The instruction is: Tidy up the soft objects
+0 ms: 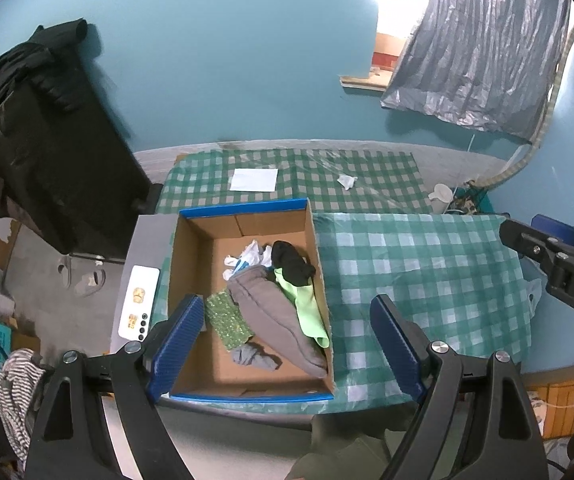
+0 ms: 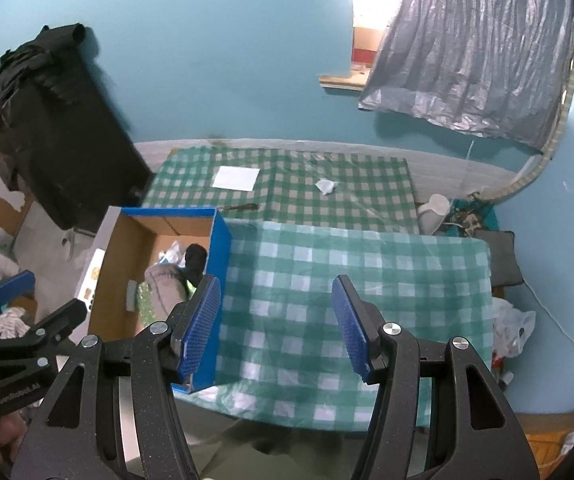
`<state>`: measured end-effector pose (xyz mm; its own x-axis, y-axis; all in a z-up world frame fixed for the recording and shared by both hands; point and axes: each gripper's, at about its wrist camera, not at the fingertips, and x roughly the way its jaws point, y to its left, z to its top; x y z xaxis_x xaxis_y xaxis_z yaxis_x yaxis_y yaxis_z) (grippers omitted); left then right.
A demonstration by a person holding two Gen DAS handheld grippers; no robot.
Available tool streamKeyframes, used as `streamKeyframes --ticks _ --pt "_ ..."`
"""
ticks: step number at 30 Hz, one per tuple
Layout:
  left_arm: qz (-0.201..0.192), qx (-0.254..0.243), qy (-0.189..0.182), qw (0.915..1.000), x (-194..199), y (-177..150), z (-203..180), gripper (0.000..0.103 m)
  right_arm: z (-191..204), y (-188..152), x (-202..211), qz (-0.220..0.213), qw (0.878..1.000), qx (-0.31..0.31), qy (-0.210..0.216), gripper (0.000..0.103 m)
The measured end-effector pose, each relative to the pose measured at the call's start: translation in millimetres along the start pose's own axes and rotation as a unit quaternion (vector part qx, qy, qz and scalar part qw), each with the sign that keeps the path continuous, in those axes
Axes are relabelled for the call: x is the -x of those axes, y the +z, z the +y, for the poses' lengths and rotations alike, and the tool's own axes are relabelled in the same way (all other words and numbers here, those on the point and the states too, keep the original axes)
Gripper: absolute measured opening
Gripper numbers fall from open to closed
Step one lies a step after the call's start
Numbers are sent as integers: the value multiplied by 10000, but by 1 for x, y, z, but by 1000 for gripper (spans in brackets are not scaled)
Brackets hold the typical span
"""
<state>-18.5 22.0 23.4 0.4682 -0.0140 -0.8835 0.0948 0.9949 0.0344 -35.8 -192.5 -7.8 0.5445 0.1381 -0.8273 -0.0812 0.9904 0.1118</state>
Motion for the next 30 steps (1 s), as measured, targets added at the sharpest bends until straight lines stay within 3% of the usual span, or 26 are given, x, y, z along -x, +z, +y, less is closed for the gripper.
streamKeyframes --ticks 30 --pt "182 -28 2 9998 -10 2 -4 86 9 6 -9 103 9999 49 45 57"
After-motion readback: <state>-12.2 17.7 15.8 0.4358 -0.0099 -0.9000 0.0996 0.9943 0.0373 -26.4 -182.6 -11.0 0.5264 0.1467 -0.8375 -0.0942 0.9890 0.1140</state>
